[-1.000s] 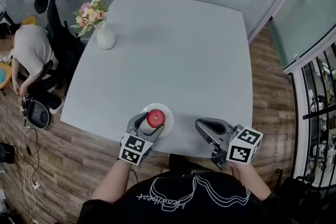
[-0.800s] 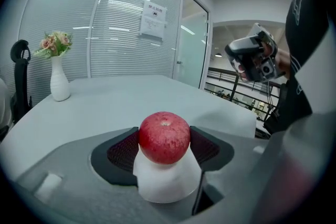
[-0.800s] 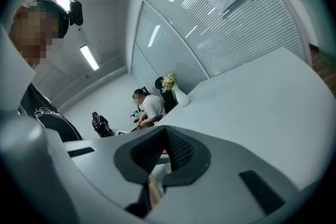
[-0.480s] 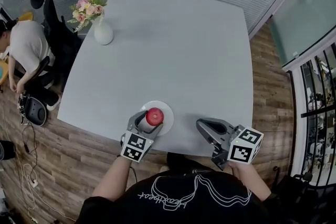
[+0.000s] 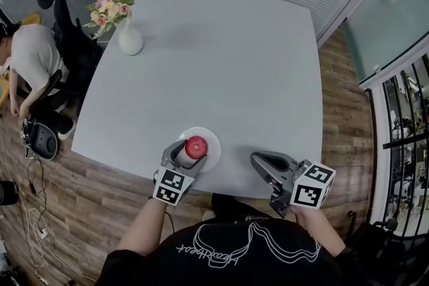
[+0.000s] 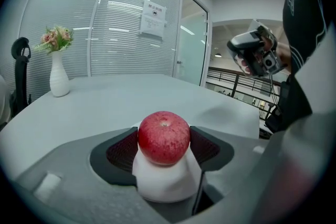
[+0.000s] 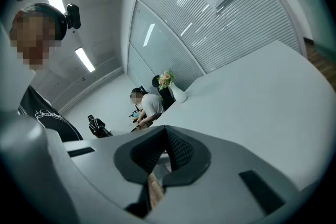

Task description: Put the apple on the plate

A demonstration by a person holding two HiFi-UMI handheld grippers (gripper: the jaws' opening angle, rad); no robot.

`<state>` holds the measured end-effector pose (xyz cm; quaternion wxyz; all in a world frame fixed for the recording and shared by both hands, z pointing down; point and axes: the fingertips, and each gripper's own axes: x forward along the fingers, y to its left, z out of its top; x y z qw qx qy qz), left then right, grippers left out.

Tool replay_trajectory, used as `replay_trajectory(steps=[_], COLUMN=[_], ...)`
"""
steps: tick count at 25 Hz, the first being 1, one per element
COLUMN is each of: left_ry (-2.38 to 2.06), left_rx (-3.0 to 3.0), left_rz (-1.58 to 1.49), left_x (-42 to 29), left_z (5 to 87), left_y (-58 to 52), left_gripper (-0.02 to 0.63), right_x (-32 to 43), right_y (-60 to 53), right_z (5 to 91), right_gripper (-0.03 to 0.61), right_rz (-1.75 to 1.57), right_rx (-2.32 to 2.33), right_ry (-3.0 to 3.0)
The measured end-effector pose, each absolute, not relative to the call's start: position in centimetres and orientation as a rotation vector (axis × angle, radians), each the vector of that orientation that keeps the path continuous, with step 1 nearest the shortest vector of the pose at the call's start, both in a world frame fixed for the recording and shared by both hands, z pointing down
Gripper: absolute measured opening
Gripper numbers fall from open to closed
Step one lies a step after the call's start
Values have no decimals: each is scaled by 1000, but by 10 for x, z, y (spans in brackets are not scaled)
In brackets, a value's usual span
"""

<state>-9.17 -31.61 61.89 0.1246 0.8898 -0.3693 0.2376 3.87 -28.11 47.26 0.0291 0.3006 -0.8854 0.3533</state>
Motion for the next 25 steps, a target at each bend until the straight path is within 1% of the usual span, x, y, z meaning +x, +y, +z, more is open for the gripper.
replay_trajectory(steps=[5,11,15,25], left_ry=[-1061,-1093,-1119,-1061], left_rx=[2614,2639,2638,2583], left_rz=[718,703,673,334], left_x=[-89,-89,-97,-95], left_z=[622,613,602,504], left_y=[-313,-312,-313,-275], left_gripper=[305,331,333,331], right_x=[36,38,38,18], right_y=[-278,-271,-271,-245], right_z=[473,475,474,453], right_gripper=[9,9,9,9], right_rz=[1091,1095,1096,1044], right_rx=[910,895,907,866], right_ry=[-2737,-2736,-2735,-2813])
